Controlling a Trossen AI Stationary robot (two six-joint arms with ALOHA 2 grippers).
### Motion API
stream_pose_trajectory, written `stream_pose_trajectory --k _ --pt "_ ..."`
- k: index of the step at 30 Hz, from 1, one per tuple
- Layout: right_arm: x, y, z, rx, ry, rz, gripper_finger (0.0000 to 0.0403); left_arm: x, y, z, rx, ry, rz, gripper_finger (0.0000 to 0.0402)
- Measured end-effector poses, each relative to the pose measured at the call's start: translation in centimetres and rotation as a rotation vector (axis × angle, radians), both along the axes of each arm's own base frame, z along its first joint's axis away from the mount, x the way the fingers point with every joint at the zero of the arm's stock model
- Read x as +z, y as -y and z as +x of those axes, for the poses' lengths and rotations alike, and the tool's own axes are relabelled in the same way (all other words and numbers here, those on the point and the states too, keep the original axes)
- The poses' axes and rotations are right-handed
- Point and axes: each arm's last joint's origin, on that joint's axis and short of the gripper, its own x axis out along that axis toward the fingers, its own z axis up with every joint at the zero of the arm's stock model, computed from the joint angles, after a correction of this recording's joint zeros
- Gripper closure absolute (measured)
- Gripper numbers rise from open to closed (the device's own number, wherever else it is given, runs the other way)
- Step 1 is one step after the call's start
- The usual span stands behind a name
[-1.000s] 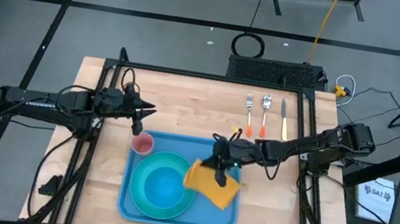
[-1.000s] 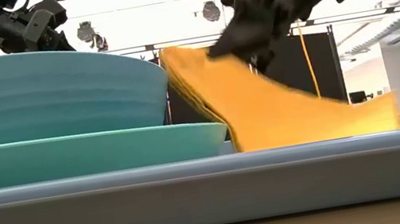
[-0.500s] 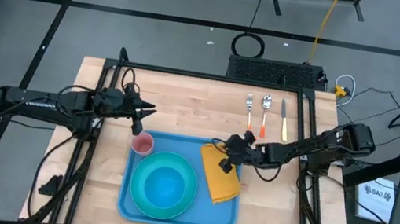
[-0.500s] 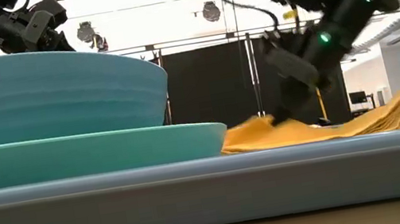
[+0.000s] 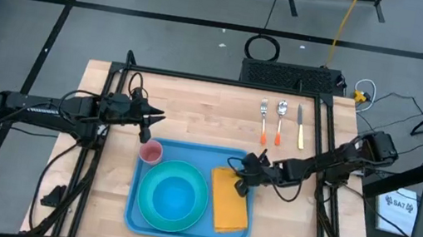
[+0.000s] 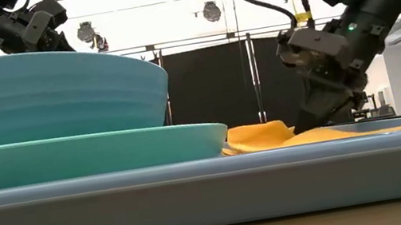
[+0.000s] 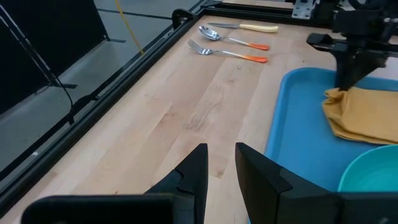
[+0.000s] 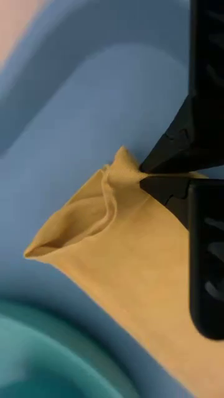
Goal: Set up tray
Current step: Put the yellow napkin to the right of the blue plate on the blue serving tray
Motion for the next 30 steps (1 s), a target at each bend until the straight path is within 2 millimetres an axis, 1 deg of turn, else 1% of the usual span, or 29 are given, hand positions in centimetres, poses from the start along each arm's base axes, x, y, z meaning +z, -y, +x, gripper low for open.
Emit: stream_pose_trajectory --k 3,7,10,15,18,22,27,30 --pt "-0.3 -0.3 -0.4 -0.024 -0.038 0.010 0.0403 0.0 0.0 0.0 0.000 -0.002 0.000 0.0314" --pt "-0.6 -0.4 -1.3 -0.122 -0.087 -0.049 0.0403 -0.1 0.0 0.0 0.000 -0.007 -0.001 0.0314" --pt "-0.7 -0.4 -1.5 -0.172 -0.088 -0.079 0.0403 -0.1 0.0 0.0 -0.003 -0.009 0.004 0.0314" --pt "-0.6 -0.8 -1.6 -0.194 -0.067 -0.083 0.0403 -0.1 0.0 0.0 -0.005 -0.011 0.008 0.0314" --pt "-0.6 -0.9 -1.5 -0.170 -0.061 -0.069 0.0399 -0.1 0.0 0.0 -0.007 -0.013 0.012 0.0314" --pt "-0.3 -1.3 -0.9 -0.072 -0.015 -0.030 0.0366 -0.1 0.0 0.0 -0.011 -0.016 0.018 0.0314" --pt "0.2 -1.4 -0.3 -0.059 0.054 -0.045 0.0308 -0.1 0.0 0.0 -0.010 -0.015 0.017 0.0314" --pt "0.2 -1.1 -0.2 -0.071 0.053 -0.068 0.0275 -0.1 0.0 0.0 -0.010 -0.016 0.017 0.0314"
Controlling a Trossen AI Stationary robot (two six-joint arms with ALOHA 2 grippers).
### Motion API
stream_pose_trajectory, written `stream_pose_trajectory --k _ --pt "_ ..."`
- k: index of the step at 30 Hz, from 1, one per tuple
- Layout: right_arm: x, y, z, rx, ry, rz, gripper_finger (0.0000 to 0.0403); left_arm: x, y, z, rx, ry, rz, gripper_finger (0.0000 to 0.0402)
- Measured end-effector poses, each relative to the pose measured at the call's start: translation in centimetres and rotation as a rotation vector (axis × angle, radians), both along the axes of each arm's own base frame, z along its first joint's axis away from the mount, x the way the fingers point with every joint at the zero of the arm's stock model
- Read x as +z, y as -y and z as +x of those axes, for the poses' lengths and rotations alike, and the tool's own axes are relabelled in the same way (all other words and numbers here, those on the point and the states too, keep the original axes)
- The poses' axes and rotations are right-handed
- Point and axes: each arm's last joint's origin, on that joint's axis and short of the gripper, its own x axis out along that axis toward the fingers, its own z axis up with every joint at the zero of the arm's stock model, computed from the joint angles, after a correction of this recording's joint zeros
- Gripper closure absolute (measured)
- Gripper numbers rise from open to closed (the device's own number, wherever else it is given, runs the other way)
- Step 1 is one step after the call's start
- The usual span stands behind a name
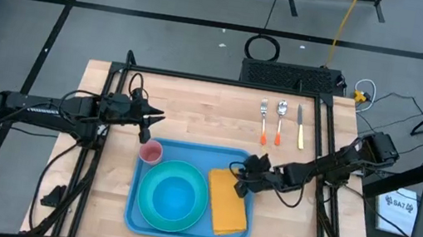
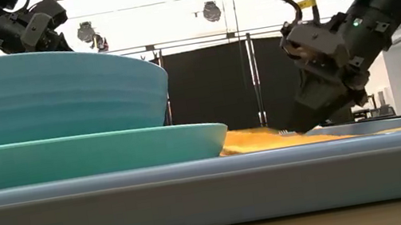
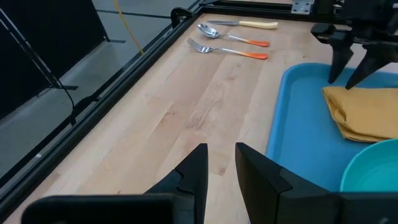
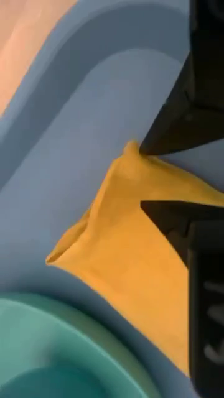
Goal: Set up tray
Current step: Put the yellow napkin to the right of the blue plate on the blue serving tray
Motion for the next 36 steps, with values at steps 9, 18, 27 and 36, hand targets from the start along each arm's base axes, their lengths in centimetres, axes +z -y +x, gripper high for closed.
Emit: stream_pose_trajectory --k 9,18,27,36 --pt "0.6 -0.1 0.8 0.087 0.069 0.084 0.0231 0.0 0.0 0.0 0.000 -0.001 -0.001 0.0314" --pt "2.4 -2.1 1.8 0.393 0.244 0.316 0.0368 0.0 0.0 0.0 0.000 0.000 0.000 0.0314" --pt "2.4 -1.3 2.2 0.413 -0.009 0.251 0.0402 0.1 0.0 0.0 0.001 0.011 0.000 0.0314" --pt "5.6 -1.2 4.4 0.550 -0.041 0.149 0.0403 0.2 0.0 0.1 0.005 0.030 -0.004 0.0314"
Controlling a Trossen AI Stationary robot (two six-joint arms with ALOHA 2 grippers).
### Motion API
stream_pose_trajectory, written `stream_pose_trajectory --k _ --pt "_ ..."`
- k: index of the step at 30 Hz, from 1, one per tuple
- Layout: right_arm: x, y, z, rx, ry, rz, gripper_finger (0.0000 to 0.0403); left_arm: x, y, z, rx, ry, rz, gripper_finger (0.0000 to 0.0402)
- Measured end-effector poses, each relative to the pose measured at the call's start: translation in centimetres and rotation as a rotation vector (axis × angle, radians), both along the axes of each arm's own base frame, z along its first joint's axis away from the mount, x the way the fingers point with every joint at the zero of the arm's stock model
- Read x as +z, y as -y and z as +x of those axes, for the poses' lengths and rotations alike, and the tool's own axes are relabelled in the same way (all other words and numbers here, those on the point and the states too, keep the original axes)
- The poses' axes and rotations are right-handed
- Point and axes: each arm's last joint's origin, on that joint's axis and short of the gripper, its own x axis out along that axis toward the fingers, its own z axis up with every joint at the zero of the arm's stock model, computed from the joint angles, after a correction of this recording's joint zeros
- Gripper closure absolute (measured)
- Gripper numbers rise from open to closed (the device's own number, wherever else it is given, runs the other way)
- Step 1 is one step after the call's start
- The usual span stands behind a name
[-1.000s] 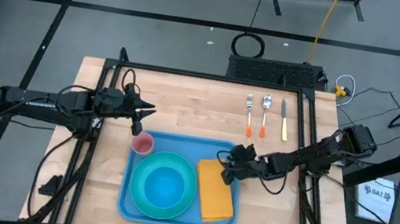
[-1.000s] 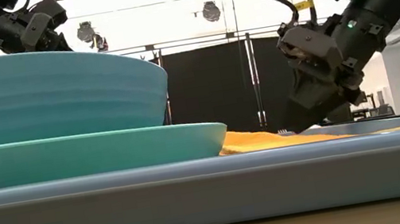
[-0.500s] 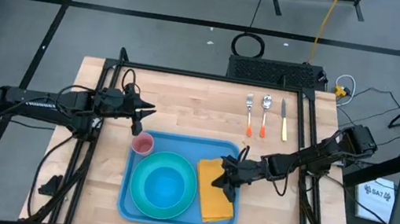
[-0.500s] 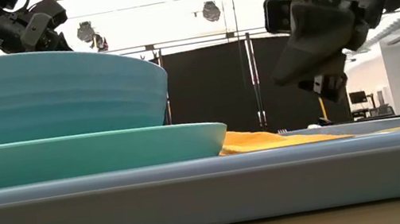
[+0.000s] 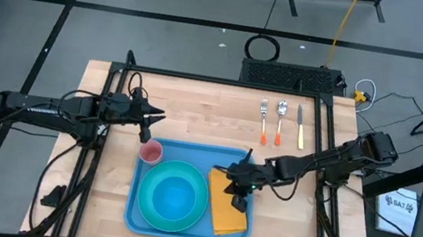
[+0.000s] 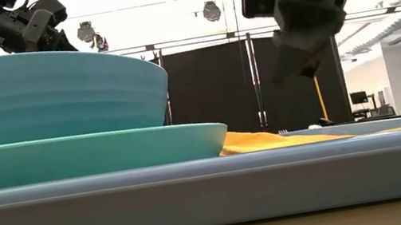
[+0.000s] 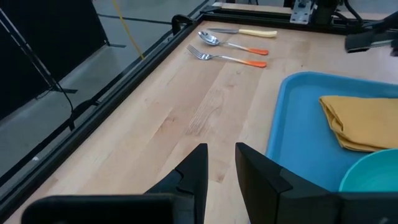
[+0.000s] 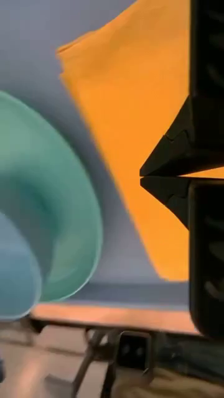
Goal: Set up tray
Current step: Put the yellow napkin to the right of the blue plate on the blue serving tray
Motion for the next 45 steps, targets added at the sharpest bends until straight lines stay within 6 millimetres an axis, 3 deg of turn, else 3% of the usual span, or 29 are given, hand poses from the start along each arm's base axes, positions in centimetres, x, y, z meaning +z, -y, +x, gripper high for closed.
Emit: stream_pose_trajectory --k 9,14,24,34,45 --pt "-4.3 1.7 2.5 0.098 -0.073 0.009 0.0403 0.0 0.0 0.0 0.002 0.004 -0.003 0.0314" --pt "-5.5 2.0 3.8 0.144 -0.108 -0.024 0.0403 0.0 0.0 0.0 0.008 0.010 -0.014 0.0314" --pt "-5.1 2.8 3.8 -0.039 -0.123 -0.207 0.0403 0.0 0.0 0.0 0.006 0.005 -0.019 0.0314" --pt "-5.3 2.0 3.2 -0.148 -0.189 -0.188 0.0403 -0.1 0.0 -0.1 0.005 -0.008 -0.017 0.0314" --pt "-5.3 0.3 2.9 -0.120 -0.201 -0.097 0.0403 -0.2 0.0 -0.1 0.005 -0.020 -0.019 0.0314"
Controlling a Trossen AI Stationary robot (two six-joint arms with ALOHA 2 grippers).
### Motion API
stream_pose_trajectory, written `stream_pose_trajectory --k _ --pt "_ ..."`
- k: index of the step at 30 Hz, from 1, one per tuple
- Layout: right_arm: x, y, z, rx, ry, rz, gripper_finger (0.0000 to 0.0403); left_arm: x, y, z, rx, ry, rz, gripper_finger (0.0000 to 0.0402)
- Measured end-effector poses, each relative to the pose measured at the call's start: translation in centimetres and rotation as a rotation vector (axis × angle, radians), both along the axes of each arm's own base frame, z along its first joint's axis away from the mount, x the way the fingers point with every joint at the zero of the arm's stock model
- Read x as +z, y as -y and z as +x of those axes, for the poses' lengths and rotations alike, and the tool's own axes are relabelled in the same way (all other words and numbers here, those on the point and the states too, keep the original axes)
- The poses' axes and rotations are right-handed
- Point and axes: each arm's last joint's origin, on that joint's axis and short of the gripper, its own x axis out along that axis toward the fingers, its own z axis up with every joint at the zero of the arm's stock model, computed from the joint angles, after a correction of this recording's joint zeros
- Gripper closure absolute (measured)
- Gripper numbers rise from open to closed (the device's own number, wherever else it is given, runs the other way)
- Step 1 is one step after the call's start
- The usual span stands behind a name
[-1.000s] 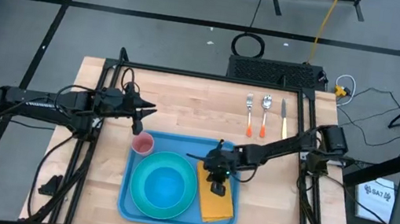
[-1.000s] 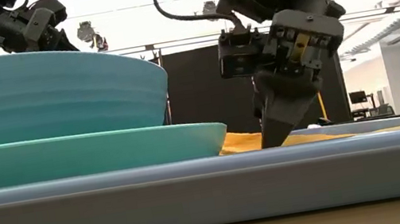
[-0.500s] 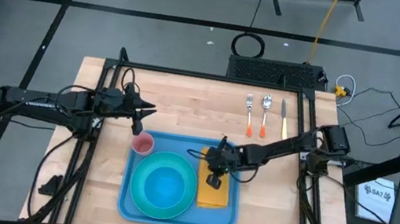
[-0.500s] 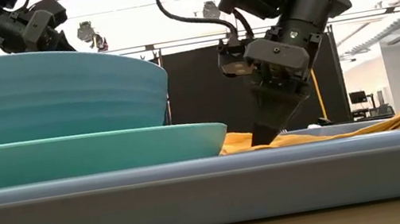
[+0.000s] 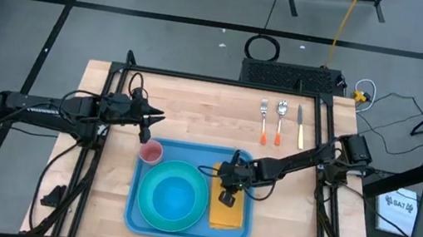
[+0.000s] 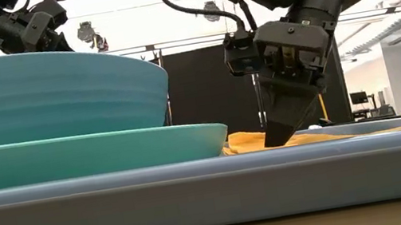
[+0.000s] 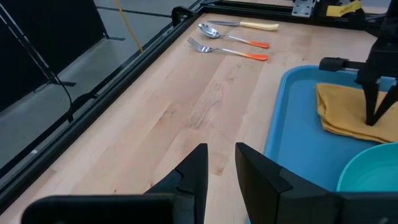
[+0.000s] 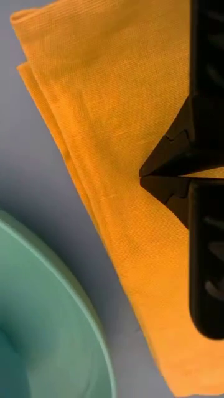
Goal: Set up tray
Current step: Put the yellow napkin to the right of the blue plate on the blue serving tray, then put the yellow knife to the yellow napkin on the blue serving tray
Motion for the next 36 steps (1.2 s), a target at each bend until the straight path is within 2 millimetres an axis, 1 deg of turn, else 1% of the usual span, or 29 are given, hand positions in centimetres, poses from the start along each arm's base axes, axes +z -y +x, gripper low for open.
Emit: stream_pose_trajectory --k 6,11,14,17,19,21,23,26,28,31,33,35,36 --pt "0.0 0.0 0.0 -0.005 0.003 -0.016 0.0403 0.0 0.0 0.0 0.000 0.000 0.000 0.0314" --pt "0.6 0.0 0.3 0.023 0.080 -0.097 0.0394 0.0 0.0 0.0 0.000 0.001 0.000 0.0314" --pt "2.5 0.3 0.2 0.025 0.166 -0.165 0.0375 0.0 0.0 0.0 -0.010 0.002 -0.006 0.0314" --pt "5.1 0.8 -0.1 0.029 0.259 -0.242 0.0353 0.0 0.0 0.0 -0.014 0.002 -0.008 0.0314" --pt "7.1 1.5 -0.6 0.017 0.320 -0.324 0.0341 0.0 0.0 0.0 -0.014 0.002 -0.007 0.0314" --pt "9.3 2.7 -1.3 -0.033 0.369 -0.442 0.0335 0.0 0.0 0.0 -0.014 0.002 -0.008 0.0314" --pt "11.1 4.2 -2.2 -0.106 0.386 -0.561 0.0333 0.0 0.0 0.0 -0.014 0.002 -0.007 0.0314" --pt "13.5 7.4 -4.0 -0.200 0.365 -0.668 0.0336 0.0 0.0 0.0 -0.014 0.002 -0.007 0.0314" --pt "14.7 10.0 -5.8 -0.281 0.314 -0.697 0.0340 0.0 0.0 0.0 -0.014 0.002 -0.008 0.0314" --pt "15.7 13.6 -8.8 -0.433 0.219 -0.697 0.0345 0.0 0.0 0.0 -0.013 0.001 -0.008 0.0314" --pt "16.1 15.5 -10.8 -0.520 0.150 -0.703 0.0346 0.0 0.0 0.0 -0.013 0.001 -0.008 0.0314" --pt "16.2 17.4 -13.0 -0.619 0.056 -0.683 0.0349 0.0 0.0 0.0 -0.013 0.000 -0.008 0.0314" --pt "15.9 18.1 -14.0 -0.661 0.002 -0.646 0.0350 0.0 0.0 0.0 -0.013 -0.004 -0.008 0.0314"
